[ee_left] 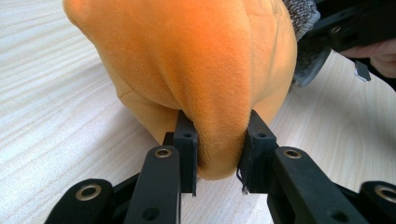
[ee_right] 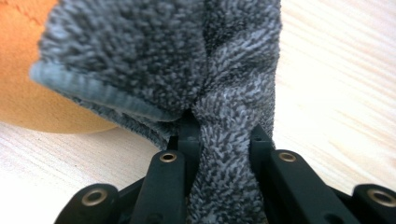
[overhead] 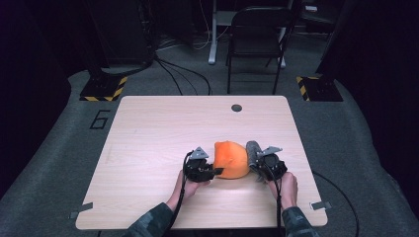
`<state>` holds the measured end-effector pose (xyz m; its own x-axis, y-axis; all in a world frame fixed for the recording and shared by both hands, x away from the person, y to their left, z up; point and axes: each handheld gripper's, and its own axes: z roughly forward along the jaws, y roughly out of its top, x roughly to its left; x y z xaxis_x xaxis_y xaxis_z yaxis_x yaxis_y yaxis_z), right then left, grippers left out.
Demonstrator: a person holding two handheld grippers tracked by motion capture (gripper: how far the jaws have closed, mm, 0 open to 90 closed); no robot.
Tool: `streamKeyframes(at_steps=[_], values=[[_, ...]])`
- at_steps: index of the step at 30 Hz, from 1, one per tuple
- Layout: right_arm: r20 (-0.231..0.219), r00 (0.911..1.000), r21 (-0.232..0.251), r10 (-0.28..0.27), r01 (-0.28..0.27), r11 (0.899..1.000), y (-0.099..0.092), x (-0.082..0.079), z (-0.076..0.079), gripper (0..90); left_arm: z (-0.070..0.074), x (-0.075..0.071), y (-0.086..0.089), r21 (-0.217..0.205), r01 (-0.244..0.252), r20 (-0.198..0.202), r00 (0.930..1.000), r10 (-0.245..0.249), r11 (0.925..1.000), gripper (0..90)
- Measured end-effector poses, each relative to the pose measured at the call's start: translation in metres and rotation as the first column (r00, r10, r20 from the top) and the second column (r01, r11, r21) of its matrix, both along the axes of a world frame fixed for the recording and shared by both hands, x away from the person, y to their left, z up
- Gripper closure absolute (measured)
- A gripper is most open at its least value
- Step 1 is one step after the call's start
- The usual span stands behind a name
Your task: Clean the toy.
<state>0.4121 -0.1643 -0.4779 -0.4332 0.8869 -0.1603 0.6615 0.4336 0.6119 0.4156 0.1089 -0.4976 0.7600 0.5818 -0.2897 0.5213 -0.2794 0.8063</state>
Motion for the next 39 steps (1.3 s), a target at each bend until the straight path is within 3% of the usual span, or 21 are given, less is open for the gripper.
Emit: streamKeyframes(at_steps=[4, 8, 11, 13, 15, 17, 19, 25, 39], values=[[0.048, 0.9988, 0.061, -0.01, 0.007, 0.998, -0.004, -0.008, 0.025, 74.8, 0.001, 0.0, 0.0, 0.014, 0.011, 0.01, 0.9999, -0.011, 0.9998, 71.6], [0.133, 0.9898, 0.13, 0.05, -0.067, 0.989, 0.008, -0.024, 0.058, 74.7, 0.001, 0.0, -0.001, 0.013, 0.006, 0.015, 0.9999, -0.006, 0.9999, 71.4], [0.193, 0.9727, 0.115, 0.129, -0.153, 0.982, 0.035, -0.037, 0.072, 74.8, 0.001, 0.0, -0.001, 0.021, 0.01, 0.019, 0.9998, -0.01, 0.9997, 71.4], [0.208, 0.9609, 0.089, 0.183, -0.205, 0.975, 0.054, -0.042, 0.074, 74.7, 0.001, -0.001, -0.001, 0.025, 0.013, 0.023, 0.9996, -0.014, 0.9996, 71.4], [0.189, 0.9574, 0.048, 0.218, -0.231, 0.972, 0.069, -0.043, 0.067, 74.6, 0.001, -0.001, -0.001, 0.041, 0.019, 0.034, 0.9992, -0.02, 0.999, 71.4], [0.155, 0.9644, 0.022, 0.215, -0.22, 0.975, 0.077, -0.04, 0.054, 74.6, 0.001, -0.002, -0.003, 0.04, 0.013, 0.033, 0.9994, -0.014, 0.9991, 71.4], [0.147, 0.9644, -0.003, 0.22, -0.222, 0.975, 0.076, -0.037, 0.045, 74.6, 0.0, -0.002, -0.003, 0.04, 0.017, 0.033, 0.9993, -0.018, 0.9991, 71.1], [0.151, 0.9675, 0.009, 0.203, -0.206, 0.978, 0.064, -0.033, 0.046, 74.5, 0.0, -0.002, -0.003, 0.038, 0.019, 0.035, 0.9992, -0.021, 0.9991, 71.1], [0.114, 0.9874, 0.029, 0.11, -0.114, 0.993, 0.034, -0.022, 0.036, 74.3, 0.0, -0.001, -0.003, 0.032, 0.018, 0.028, 0.9994, -0.019, 0.9993, 71.1]])
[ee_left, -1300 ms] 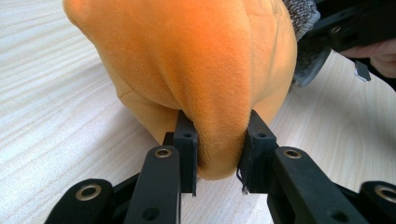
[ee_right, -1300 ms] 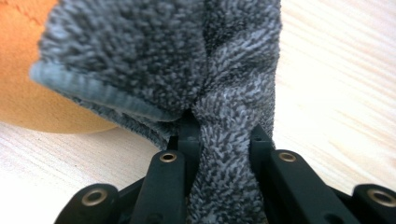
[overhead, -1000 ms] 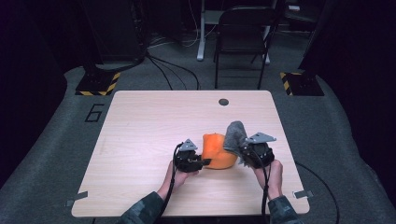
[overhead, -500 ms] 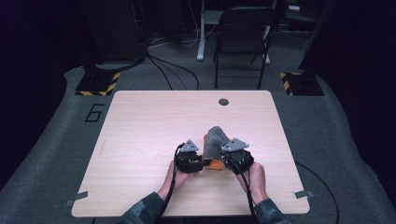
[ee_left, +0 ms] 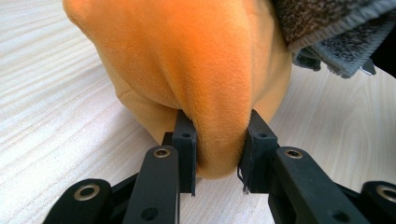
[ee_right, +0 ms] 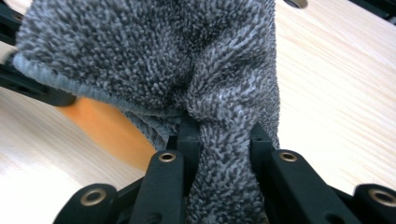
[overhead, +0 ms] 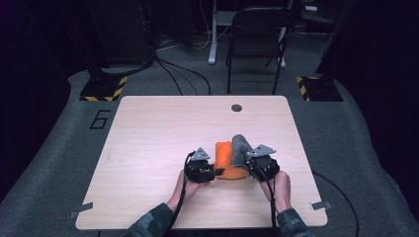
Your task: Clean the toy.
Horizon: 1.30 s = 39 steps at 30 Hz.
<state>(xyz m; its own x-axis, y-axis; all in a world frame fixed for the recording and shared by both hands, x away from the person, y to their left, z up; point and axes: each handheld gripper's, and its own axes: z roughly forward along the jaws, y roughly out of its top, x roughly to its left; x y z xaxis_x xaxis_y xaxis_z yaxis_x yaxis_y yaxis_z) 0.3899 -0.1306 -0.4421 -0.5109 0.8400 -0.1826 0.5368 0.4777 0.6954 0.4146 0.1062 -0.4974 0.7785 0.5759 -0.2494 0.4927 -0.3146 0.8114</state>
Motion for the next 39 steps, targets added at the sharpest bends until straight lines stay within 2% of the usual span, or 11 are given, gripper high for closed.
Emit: streamKeyframes(at_steps=[8, 14, 19, 23, 27, 29, 30, 31, 33, 36, 39], values=[[-0.042, 0.9972, -0.008, -0.061, 0.061, 0.998, -0.016, 0.009, -0.013, 74.3, 0.0, 0.0, 0.0, -0.003, -0.001, 0.0, 1.0, 0.001, 1.0, 71.1], [-0.105, 0.9894, -0.028, -0.101, 0.098, 0.995, -0.023, 0.018, -0.028, 74.4, -0.001, 0.0, 0.0, -0.005, 0.004, 0.007, 1.0, -0.004, 1.0, 71.1], [-0.134, 0.9847, -0.045, -0.112, 0.107, 0.993, -0.027, 0.023, -0.036, 74.4, -0.001, 0.0, 0.0, -0.004, 0.003, 0.01, 0.9999, -0.003, 1.0, 71.1], [-0.115, 0.9854, -0.035, -0.125, 0.122, 0.992, -0.031, 0.021, -0.027, 74.4, -0.001, 0.0, 0.001, -0.006, -0.001, 0.0, 1.0, 0.001, 1.0, 71.0], [-0.018, 0.994, 0.016, -0.107, 0.108, 0.994, -0.028, 0.008, 0.005, 74.5, -0.001, 0.0, 0.001, -0.009, -0.001, 0.001, 1.0, 0.001, 1.0, 70.9], [0.043, 0.9968, 0.042, -0.068, 0.066, 0.997, -0.02, -0.002, 0.023, 74.5, -0.001, 0.0, 0.001, -0.003, -0.001, 0.003, 1.0, 0.001, 1.0, 70.8], [0.061, 0.9972, 0.062, -0.044, 0.04, 0.997, -0.016, -0.006, 0.03, 74.6, -0.001, 0.001, 0.001, -0.001, 0.001, 0.005, 1.0, -0.001, 1.0, 70.8], [0.071, 0.9971, 0.061, -0.027, 0.023, 0.998, -0.01, -0.009, 0.033, 74.6, -0.001, 0.0, 0.001, -0.001, 0.0, 0.005, 1.0, 0.0, 1.0, 70.8], [0.069, 0.9976, 0.034, 0.0, -0.002, 0.999, 0.001, -0.011, 0.03, 74.5, -0.001, 0.0, 0.001, 0.0, -0.001, 0.004, 1.0, 0.001, 1.0, 70.6], [0.005, 1.0, 0.001, 0.0, 0.0, 1.0, 0.01, -0.005, 0.01, 74.7, -0.001, 0.0, 0.0, 0.004, -0.003, 0.005, 1.0, 0.003, 1.0, 70.3], [0.003, 1.0, -0.004, -0.002, 0.002, 1.0, 0.009, 0.0, 0.002, 74.7, -0.002, 0.0, 0.0, 0.003, 0.001, 0.005, 1.0, -0.001, 1.0, 70.2]])
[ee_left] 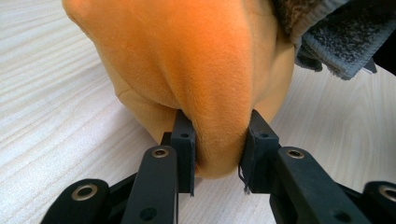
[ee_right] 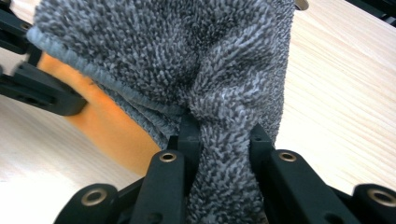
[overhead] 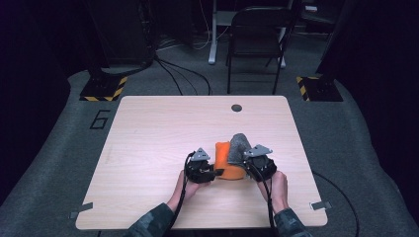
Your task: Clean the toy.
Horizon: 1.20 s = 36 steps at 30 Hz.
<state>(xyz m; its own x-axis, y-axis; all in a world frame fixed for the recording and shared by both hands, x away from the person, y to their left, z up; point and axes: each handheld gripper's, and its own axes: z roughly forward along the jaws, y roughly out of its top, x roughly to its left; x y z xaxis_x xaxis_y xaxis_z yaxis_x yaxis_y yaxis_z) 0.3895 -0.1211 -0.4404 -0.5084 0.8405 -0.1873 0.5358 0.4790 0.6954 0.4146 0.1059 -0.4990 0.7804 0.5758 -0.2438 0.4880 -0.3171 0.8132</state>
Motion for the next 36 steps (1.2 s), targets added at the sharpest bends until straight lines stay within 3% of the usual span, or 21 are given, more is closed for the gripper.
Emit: streamKeyframes(at_steps=[4, 11, 18, 21, 25, 27, 29, 32, 33, 34, 36], values=[[-0.006, 1.0, 0.005, -0.005, 0.005, 1.0, -0.005, 0.001, -0.002, 74.7, 0.0, 0.0, 0.0, 0.004, 0.001, 0.001, 1.0, -0.001, 1.0, 70.2], [-0.064, 0.9959, -0.008, -0.064, 0.063, 0.998, -0.024, 0.011, -0.014, 74.6, 0.0, 0.001, 0.001, 0.0, 0.003, -0.003, 1.0, -0.003, 1.0, 70.2], [-0.156, 0.9813, -0.054, -0.113, 0.106, 0.993, -0.038, 0.024, -0.037, 74.5, 0.0, 0.0, 0.0, -0.003, 0.0, 0.002, 1.0, 0.0, 1.0, 70.2], [-0.169, 0.9761, -0.071, -0.137, 0.127, 0.989, -0.042, 0.025, -0.04, 74.4, 0.0, 0.0, 0.001, 0.001, 0.001, 0.003, 1.0, -0.001, 1.0, 70.2], [-0.083, 0.9876, -0.019, -0.133, 0.132, 0.991, -0.044, 0.016, -0.013, 74.4, -0.001, 0.001, 0.001, -0.004, 0.001, -0.001, 1.0, -0.001, 1.0, 70.0], [-0.036, 0.9933, 0.04, -0.11, 0.112, 0.993, -0.039, 0.006, 0.007, 74.5, 0.0, 0.0, 0.001, 0.001, -0.001, 0.005, 1.0, 0.001, 1.0, 69.9], [0.008, 0.9981, 0.069, -0.061, 0.06, 0.996, -0.028, -0.002, 0.019, 74.5, 0.0, 0.0, 0.0, -0.001, -0.003, 0.003, 1.0, 0.003, 1.0, 69.7], [-0.013, 0.9999, 0.021, -0.006, 0.007, 1.0, -0.007, -0.004, 0.013, 74.6, 0.0, 0.0, 0.0, 0.001, -0.001, 0.001, 1.0, 0.001, 1.0, 69.3], [-0.031, 0.9995, -0.001, -0.004, 0.004, 1.0, -0.002, -0.003, 0.007, 74.7, -0.001, 0.0, 0.0, 0.011, -0.002, 0.003, 1.0, 0.002, 0.9999, 68.9], [-0.02, 0.9997, -0.022, -0.01, 0.009, 1.0, 0.002, -0.002, 0.0, 74.8, -0.001, 0.0, 0.0, 0.008, -0.004, -0.004, 1.0, 0.004, 1.0, 68.5], [-0.019, 0.9998, -0.016, -0.001, 0.001, 1.0, 0.001, 0.001, -0.004, 74.9, -0.002, 0.0, 0.0, 0.003, -0.001, 0.001, 1.0, 0.001, 1.0, 67.9]])
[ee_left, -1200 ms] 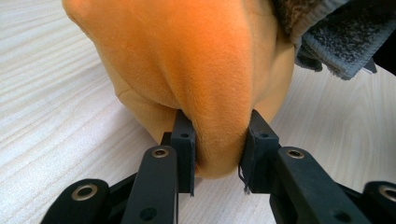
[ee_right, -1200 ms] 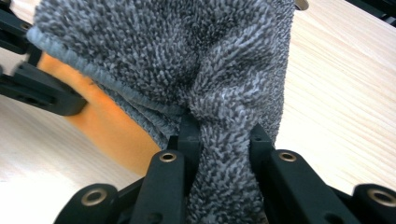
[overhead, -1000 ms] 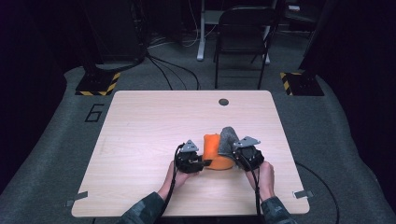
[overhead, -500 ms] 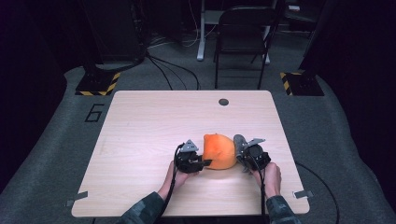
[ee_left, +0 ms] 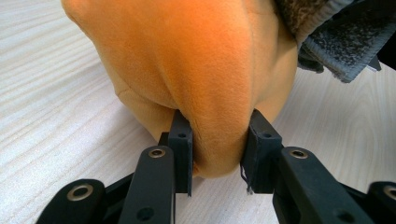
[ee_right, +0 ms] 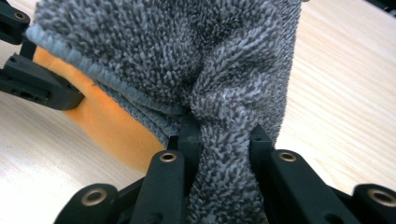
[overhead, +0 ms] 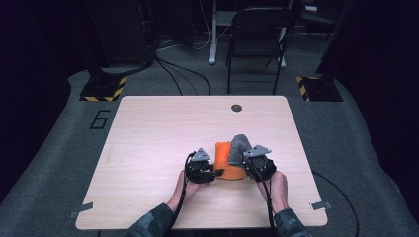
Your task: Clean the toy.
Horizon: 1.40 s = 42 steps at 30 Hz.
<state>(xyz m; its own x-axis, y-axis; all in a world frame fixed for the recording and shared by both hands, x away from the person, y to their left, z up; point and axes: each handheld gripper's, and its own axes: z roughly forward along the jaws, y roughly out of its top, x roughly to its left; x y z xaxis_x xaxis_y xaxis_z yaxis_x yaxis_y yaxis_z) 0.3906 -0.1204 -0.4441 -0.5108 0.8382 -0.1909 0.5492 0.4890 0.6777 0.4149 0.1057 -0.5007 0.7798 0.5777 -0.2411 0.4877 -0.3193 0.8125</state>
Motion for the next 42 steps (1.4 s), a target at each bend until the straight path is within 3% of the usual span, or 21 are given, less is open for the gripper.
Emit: streamKeyframes(at_steps=[4, 8, 14, 19, 22, 27, 32, 42], values=[[-0.012, 0.9999, 0.01, -0.01, 0.01, 1.0, -0.001, 0.0, -0.001, 74.9, 0.001, 0.0, 0.0, 0.02, 0.019, 0.014, 0.9997, -0.019, 0.9996, 64.5], [-0.009, 0.9999, 0.009, -0.009, 0.009, 1.0, -0.001, 0.0, -0.002, 74.9, 0.002, 0.001, 0.001, 0.027, 0.003, 0.014, 0.9999, -0.004, 0.9996, 55.0], [-0.01, 0.9998, 0.018, -0.015, 0.015, 1.0, -0.004, 0.003, -0.004, 75.0, 0.005, 0.0, 0.005, 0.021, -0.007, 0.004, 1.0, 0.007, 0.9998, 42.5], [-0.008, 0.9999, 0.018, -0.014, 0.014, 1.0, -0.004, 0.003, -0.006, 75.0, 0.007, 0.0, 0.012, 0.017, -0.012, 0.022, 0.9997, 0.011, 0.9998, 33.8], [-0.022, 0.9997, 0.013, -0.012, 0.012, 1.0, -0.003, 0.004, -0.005, 74.9, 0.004, 0.001, 0.012, 0.04, -0.007, 0.037, 0.9993, 0.006, 0.9992, 26.9], [-0.02, 0.9997, 0.016, -0.012, 0.012, 1.0, -0.004, 0.005, -0.006, 75.0, -0.002, 0.0, 0.008, 0.121, 0.017, 0.102, 0.9943, -0.03, 0.9925, 22.4], [-0.013, 0.9998, 0.024, -0.015, 0.016, 1.0, -0.004, 0.006, -0.007, 75.0, -0.006, -0.002, 0.005, 0.161, 0.03, 0.142, 0.9885, -0.053, 0.9865, 23.4], [-0.016, 0.9997, 0.017, -0.017, 0.017, 1.0, -0.003, 0.006, -0.007, 75.0, -0.01, -0.006, -0.001, 0.178, 0.043, 0.222, 0.9716, -0.083, 0.983, 45.8]])
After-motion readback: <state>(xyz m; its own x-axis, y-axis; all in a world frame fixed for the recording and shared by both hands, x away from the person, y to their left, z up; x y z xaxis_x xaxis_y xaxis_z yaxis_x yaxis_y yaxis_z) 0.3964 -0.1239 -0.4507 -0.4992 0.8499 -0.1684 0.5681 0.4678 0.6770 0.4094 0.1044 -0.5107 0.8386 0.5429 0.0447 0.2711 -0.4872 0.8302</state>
